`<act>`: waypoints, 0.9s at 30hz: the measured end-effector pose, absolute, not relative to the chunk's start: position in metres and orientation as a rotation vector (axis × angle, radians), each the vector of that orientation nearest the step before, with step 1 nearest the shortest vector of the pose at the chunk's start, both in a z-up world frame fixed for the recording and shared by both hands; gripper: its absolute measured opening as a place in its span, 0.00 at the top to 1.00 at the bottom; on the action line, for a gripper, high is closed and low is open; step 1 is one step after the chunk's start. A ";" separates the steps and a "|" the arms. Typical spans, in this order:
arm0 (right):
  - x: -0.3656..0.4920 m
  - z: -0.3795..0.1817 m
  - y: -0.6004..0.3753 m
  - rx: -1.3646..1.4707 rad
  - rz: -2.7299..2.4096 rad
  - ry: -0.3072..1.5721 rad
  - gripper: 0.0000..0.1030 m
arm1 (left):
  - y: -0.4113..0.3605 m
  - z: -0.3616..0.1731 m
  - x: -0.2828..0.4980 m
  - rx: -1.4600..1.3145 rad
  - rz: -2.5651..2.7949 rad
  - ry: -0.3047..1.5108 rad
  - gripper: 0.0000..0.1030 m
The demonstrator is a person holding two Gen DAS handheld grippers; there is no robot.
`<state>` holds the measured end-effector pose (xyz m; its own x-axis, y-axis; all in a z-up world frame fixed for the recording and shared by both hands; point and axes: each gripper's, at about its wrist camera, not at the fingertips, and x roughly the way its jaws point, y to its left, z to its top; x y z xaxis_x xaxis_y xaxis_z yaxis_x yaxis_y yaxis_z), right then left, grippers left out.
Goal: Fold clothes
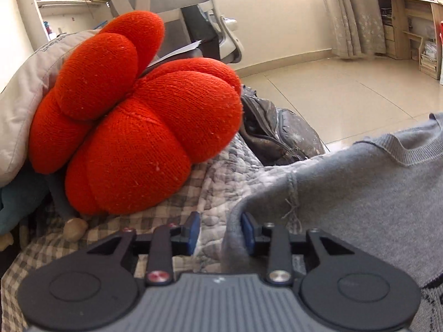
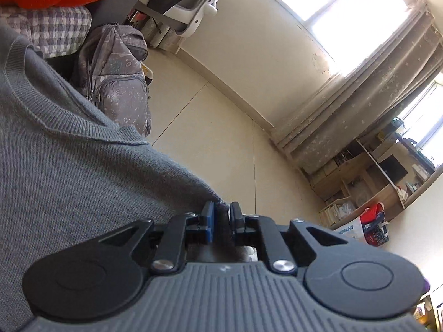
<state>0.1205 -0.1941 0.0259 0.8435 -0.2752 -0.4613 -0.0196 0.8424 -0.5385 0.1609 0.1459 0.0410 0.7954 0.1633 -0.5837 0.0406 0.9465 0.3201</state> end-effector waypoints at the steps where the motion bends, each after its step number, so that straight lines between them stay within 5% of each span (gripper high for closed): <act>1: 0.117 0.030 -0.201 -0.511 -0.140 0.558 0.68 | 0.154 0.046 0.159 0.304 0.081 0.650 0.58; 4: 0.094 0.059 -0.239 -0.287 -0.099 0.574 0.55 | 0.178 0.058 0.150 0.263 0.168 0.638 0.59; 12: -0.034 0.052 -0.274 0.038 0.139 0.749 0.53 | 0.211 0.071 0.036 0.016 0.016 0.720 0.52; 24: -0.172 0.034 -0.236 0.240 0.442 0.716 0.53 | 0.169 0.031 -0.136 -0.010 -0.134 0.747 0.51; 27: -0.173 0.040 -0.239 0.270 0.426 0.692 0.70 | 0.168 0.024 -0.151 -0.029 -0.130 0.733 0.56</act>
